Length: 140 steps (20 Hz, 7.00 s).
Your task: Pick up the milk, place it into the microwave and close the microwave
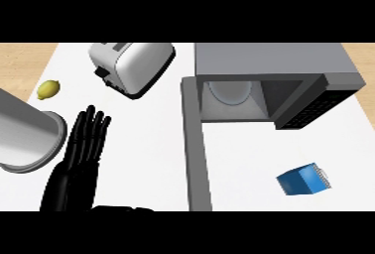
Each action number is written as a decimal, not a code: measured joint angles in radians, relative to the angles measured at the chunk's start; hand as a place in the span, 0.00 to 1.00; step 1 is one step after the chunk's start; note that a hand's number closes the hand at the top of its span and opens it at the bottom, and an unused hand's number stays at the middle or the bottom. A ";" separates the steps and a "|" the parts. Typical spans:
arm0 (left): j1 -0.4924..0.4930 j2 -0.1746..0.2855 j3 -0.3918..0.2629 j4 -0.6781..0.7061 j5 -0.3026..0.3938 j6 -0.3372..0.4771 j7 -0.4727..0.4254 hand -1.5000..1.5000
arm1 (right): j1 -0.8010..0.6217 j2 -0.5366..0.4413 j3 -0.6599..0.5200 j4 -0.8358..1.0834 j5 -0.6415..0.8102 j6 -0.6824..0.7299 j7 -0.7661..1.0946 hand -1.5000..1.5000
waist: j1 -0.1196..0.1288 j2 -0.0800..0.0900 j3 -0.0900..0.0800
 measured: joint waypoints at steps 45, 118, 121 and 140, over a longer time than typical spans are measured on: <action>0.305 0.170 -0.088 -0.010 0.172 -0.012 -0.273 0.00 | -0.563 -0.068 -0.269 1.224 0.187 -0.206 -0.644 1.00 | 0.020 0.004 0.000; 0.234 0.218 0.214 0.137 0.280 -0.291 -0.265 0.00 | -1.643 -0.179 -0.069 2.134 0.434 -0.917 -0.349 1.00 | 0.096 0.038 0.003; 0.231 0.222 0.203 0.135 0.245 -0.281 -0.259 0.00 | -1.663 -0.193 -0.074 2.161 0.443 -0.973 -0.341 0.00 | 0.108 0.044 0.004; 0.209 0.216 0.168 0.142 0.198 -0.291 -0.273 0.00 | -1.705 -0.181 -0.065 2.234 0.475 -0.871 -0.384 0.00 | 0.131 0.054 0.006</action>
